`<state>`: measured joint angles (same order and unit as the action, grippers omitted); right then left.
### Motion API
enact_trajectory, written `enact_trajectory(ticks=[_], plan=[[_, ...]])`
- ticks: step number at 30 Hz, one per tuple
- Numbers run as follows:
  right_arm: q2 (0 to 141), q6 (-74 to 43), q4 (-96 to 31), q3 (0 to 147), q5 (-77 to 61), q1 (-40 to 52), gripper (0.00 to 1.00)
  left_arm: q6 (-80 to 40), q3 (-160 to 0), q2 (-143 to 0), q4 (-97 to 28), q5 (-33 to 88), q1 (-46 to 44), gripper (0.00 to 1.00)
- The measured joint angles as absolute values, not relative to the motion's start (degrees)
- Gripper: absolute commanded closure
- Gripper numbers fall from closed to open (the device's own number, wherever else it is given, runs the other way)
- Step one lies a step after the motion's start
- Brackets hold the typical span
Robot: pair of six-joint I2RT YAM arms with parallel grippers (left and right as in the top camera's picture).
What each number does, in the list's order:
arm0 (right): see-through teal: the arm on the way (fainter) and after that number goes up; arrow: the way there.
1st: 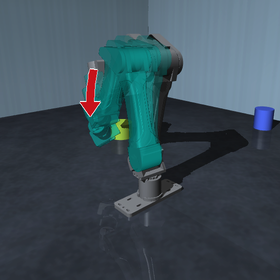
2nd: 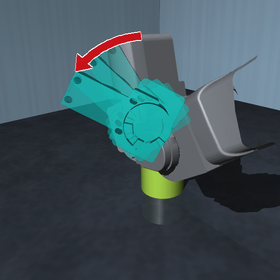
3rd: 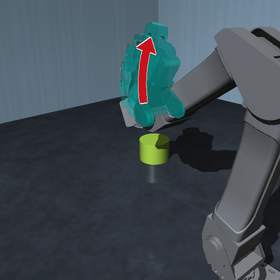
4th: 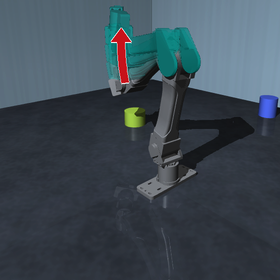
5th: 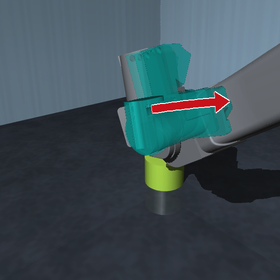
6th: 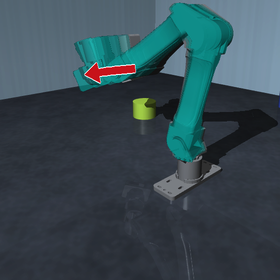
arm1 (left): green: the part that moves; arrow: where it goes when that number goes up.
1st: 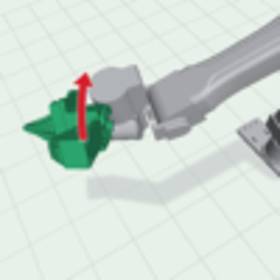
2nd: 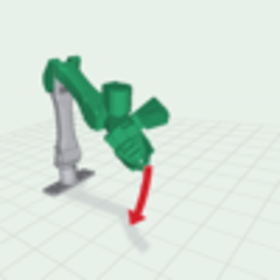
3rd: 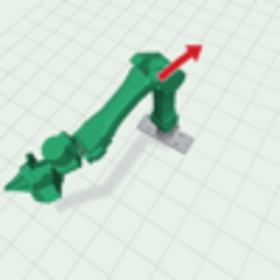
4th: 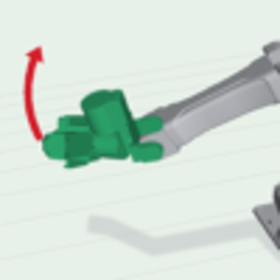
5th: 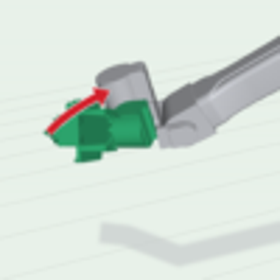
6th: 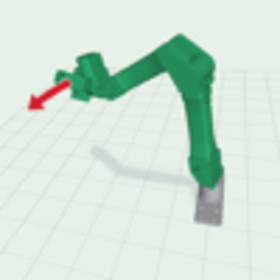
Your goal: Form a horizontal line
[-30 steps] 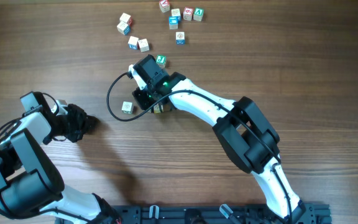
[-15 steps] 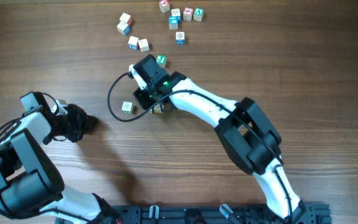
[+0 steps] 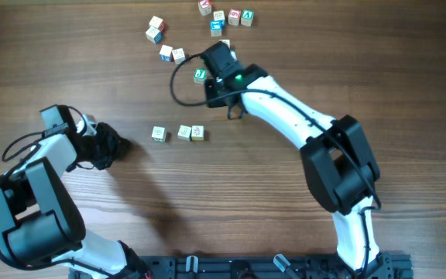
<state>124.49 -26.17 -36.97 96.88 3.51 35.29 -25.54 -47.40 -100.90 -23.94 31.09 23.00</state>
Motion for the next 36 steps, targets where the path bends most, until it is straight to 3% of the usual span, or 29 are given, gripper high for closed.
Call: enact_trajectory(ticks=[8, 19, 36], plan=[[124.49, -27.44, -45.54, 96.86, 2.02, 35.44, 0.96, -25.54, -47.42, -100.49, -23.11, 28.27, 20.32, 0.94], [124.49, -27.88, -41.45, 89.36, -6.72, 36.40, 0.96, -25.54, -47.42, -100.22, -23.14, 27.35, 19.97, 0.95], [124.49, -27.73, -39.16, 89.25, -17.54, 38.04, 0.96, -25.54, -47.42, -100.12, -23.16, 26.81, 19.77, 0.96]])
